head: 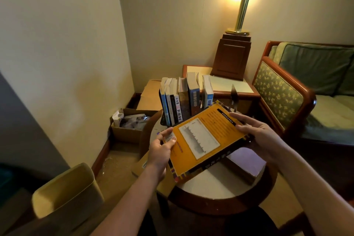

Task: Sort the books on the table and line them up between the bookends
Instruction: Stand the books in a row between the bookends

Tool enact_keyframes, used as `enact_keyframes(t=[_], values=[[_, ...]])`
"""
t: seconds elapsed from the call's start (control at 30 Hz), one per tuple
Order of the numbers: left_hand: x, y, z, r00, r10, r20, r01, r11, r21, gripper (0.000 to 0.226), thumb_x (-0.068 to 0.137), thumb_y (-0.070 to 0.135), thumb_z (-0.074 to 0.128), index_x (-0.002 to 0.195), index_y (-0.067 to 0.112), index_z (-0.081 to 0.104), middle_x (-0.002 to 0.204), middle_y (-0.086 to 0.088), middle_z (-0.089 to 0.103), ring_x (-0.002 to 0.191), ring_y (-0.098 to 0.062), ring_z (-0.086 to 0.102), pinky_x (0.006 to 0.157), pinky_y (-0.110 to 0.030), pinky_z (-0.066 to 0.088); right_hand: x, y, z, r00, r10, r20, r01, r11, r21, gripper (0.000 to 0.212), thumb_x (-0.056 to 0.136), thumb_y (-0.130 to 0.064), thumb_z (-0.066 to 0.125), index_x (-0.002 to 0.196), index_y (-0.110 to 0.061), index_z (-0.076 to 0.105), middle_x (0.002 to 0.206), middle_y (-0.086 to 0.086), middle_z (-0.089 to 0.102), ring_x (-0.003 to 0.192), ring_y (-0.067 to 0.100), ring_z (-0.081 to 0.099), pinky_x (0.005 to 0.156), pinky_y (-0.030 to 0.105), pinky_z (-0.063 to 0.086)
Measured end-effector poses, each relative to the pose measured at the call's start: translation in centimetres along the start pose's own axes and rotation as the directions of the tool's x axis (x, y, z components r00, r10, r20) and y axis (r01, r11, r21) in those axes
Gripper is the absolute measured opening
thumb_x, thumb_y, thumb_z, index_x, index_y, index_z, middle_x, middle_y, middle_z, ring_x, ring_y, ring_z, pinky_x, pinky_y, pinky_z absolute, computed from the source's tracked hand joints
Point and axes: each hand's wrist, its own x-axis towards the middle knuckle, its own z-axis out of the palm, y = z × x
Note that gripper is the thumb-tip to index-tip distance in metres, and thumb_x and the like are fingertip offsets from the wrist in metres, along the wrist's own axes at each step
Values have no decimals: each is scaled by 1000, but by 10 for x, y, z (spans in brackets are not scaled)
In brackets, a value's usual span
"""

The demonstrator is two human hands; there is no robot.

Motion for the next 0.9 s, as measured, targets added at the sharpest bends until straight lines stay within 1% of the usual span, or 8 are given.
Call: enact_keyframes(t=[0.1, 0.23, 0.4, 0.6, 0.7, 0.77, 0.87, 0.9], values=[[4, 4, -13, 999, -45, 29, 45, 999, 17, 27, 103, 15, 54, 125, 28, 63, 120, -2, 63, 106, -25, 65, 85, -46, 60, 1, 2, 4, 989, 104, 100, -96, 992, -80, 45, 81, -21, 73, 124, -34, 70, 135, 5, 50, 109, 35, 67, 79, 41, 61], [10, 5, -23, 995, 0, 96, -10, 995, 104, 28, 103, 15, 51, 122, 30, 65, 126, -4, 62, 108, -25, 67, 83, -42, 61, 2, 5, 14, 971, 190, 144, -170, 975, -141, 46, 90, -21, 70, 129, -43, 64, 131, 2, 52, 97, 29, 74, 72, 37, 61], [17, 5, -21, 990, 8, 142, -43, 969, 244, 29, 102, 20, 55, 124, 39, 59, 132, -2, 56, 112, -23, 62, 89, -47, 59, 2, 9, 27, 996, 79, 32, -68, 964, -257, 50, 94, -16, 66, 136, -43, 57, 122, 0, 61, 89, 23, 76, 72, 38, 63], [26, -7, -11, 976, -57, 212, -24, 933, 360, 35, 104, 21, 52, 135, 36, 52, 134, 0, 54, 105, -13, 61, 69, -27, 56, -1, 0, 29, 1000, 4, 12, 0, 940, -341, 57, 95, -13, 63, 143, -41, 49, 117, 0, 67, 88, 22, 76, 67, 33, 62], [34, -12, -5, 971, -50, 234, -56, 904, 423, 34, 104, 15, 49, 134, 30, 55, 145, -2, 48, 119, -15, 51, 86, -25, 48, -6, -8, 18, 1000, -24, -11, 18, 924, -382, 57, 96, -11, 62, 144, -39, 48, 115, -5, 64, 85, 19, 76, 65, 30, 62], [41, -14, -4, 977, -40, 209, -87, 821, 565, 39, 105, 19, 50, 143, 23, 48, 147, -3, 48, 124, -16, 51, 92, -27, 44, -9, -15, 9, 999, -45, -15, 35, 907, -419, 58, 96, -9, 61, 144, -37, 46, 118, -2, 63, 82, 16, 76, 61, 26, 60], [54, -18, -5, 973, -16, 232, -172, 623, 763, 42, 105, 23, 49, 146, 20, 46, 140, 1, 54, 99, -4, 57, 82, -19, 48, -14, -23, -4, 995, -103, -12, 84, 874, -478, 58, 97, -6, 58, 146, -35, 44, 121, 2, 64, 82, 13, 75, 59, 22, 58], [61, -20, -5, 964, -10, 265, -220, 529, 820, 41, 105, 22, 48, 145, 21, 47, 145, -1, 52, 110, -9, 57, 92, -25, 48, -15, -26, -8, 992, -123, -10, 101, 859, -502, 59, 97, -6, 58, 146, -35, 42, 118, 1, 66, 83, 13, 75, 61, 23, 59]])
